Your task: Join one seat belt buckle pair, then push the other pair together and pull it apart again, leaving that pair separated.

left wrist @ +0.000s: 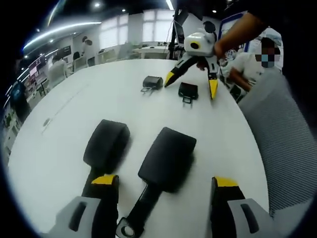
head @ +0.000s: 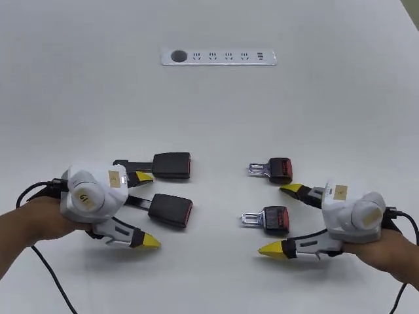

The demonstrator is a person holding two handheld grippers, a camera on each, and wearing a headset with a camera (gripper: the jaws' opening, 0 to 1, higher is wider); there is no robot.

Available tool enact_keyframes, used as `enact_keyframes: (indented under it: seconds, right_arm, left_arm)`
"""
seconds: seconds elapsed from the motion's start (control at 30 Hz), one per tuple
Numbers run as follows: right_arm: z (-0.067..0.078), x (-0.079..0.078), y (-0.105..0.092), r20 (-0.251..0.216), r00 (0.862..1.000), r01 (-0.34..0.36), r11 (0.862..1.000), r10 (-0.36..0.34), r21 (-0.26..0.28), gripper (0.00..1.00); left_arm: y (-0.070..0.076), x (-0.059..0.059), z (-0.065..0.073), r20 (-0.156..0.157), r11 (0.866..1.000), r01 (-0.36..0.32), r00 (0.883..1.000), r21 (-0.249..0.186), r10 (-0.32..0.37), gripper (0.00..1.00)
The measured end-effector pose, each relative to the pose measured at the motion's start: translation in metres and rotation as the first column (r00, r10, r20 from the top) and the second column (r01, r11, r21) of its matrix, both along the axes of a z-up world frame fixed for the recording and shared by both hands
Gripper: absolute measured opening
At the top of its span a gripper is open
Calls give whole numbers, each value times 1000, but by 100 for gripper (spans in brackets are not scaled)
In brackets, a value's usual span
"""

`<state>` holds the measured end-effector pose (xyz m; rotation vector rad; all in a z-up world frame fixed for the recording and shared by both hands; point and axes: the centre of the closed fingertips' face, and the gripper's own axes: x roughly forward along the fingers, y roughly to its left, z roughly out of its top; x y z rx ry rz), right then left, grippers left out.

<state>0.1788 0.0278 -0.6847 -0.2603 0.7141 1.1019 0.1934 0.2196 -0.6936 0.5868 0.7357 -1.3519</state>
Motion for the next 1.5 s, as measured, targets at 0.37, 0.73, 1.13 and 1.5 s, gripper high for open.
enact_keyframes:
  seconds: [0.37, 0.73, 1.13, 1.5]
  right_arm:
    - [-8, -2, -2, -8, 993, -120, 992, 120, -35, 67]
    - [-13, -6, 7, 34, 980, -190, 977, 194, -97, 41]
    - [-10, -10, 0, 1, 986, -166, 978, 167, -129, 35]
    - [-8, -6, 13, -5, 986, -168, 977, 169, -134, 35]
  left_arm:
    - [-9, 7, 4, 13, 998, 57, 998, -30, -56, 58]
    - [-11, 6, 6, 35, 999, 15, 999, -33, -13, 38]
    - [-7, -1, 5, 33, 997, -69, 997, -29, 70, 34]
    - [-8, 1, 2, 16, 998, -60, 998, -11, 60, 34]
